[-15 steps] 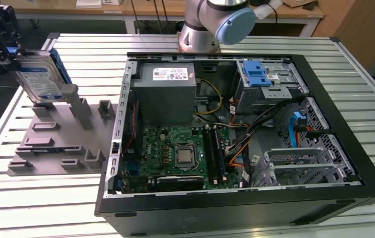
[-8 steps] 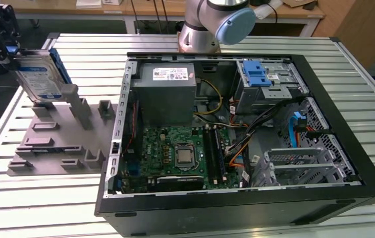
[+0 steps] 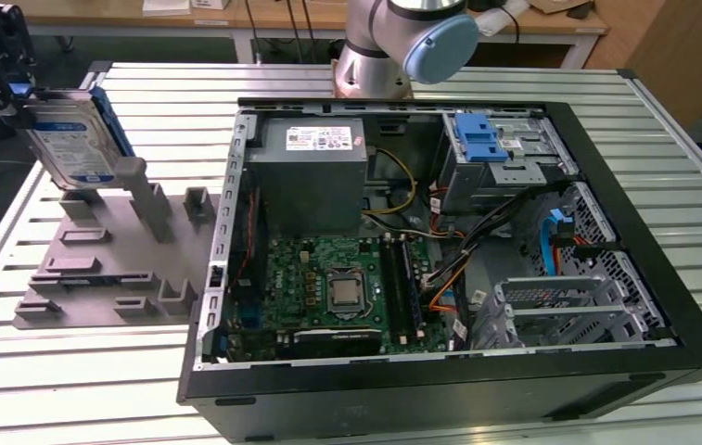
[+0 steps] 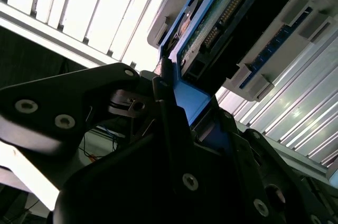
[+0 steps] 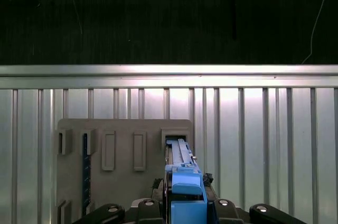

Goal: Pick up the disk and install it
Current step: 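Pick up the disk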

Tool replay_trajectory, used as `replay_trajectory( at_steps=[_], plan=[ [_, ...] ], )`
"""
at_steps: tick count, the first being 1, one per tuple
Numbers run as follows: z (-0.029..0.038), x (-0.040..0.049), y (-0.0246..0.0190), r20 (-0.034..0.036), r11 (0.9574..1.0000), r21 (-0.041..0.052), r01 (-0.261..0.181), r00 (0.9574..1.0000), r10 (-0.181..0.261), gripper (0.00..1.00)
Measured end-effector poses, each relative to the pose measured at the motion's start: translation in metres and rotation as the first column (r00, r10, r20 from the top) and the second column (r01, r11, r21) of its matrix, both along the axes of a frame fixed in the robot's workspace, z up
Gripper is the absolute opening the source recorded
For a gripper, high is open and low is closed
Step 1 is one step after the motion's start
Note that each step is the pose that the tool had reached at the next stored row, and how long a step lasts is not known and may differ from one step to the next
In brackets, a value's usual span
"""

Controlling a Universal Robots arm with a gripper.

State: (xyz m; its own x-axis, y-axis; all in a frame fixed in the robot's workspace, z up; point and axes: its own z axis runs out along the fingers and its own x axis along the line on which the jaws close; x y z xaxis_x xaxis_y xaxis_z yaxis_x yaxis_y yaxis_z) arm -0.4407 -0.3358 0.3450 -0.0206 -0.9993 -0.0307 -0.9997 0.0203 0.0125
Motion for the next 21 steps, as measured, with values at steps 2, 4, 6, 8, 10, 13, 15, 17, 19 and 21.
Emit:
replay_trajectory(
  at_steps=[2,4,6,8,10,13,15,17,19,21],
  plan=[
    [0.0004,0.0,0.0,-0.0001,1.0,-0.0001,0.0,1.0,0.0,0.37],
    [0.0027,0.0,0.0,0.0,1.0,-0.0003,0.0,1.0,0.0,0.37],
    [0.0045,0.0,0.0,0.0001,1.0,-0.0007,0.0,1.0,0.0,0.37],
    [0.0048,0.0,0.0,0.0,1.0,-0.0008,0.0,1.0,0.0,0.37],
    [0.0058,0.0,0.0,0.0001,1.0,-0.001,0.0,1.0,0.0,0.37],
    [0.0069,0.0,0.0,0.0,1.0,-0.0015,0.0,1.0,0.0,0.37],
    [0.0074,0.0,0.0,0.0,1.0,-0.0016,0.0,1.0,0.0,0.37],
    [0.008,0.0,0.0,0.0,1.0,-0.0016,0.0,1.0,0.0,0.37],
    [0.0085,0.0,0.0,0.0001,1.0,-0.0017,0.0,1.0,0.0,0.37],
    [0.0092,0.0,0.0,0.0,1.0,-0.0019,0.0,1.0,0.0,0.37]
  ],
)
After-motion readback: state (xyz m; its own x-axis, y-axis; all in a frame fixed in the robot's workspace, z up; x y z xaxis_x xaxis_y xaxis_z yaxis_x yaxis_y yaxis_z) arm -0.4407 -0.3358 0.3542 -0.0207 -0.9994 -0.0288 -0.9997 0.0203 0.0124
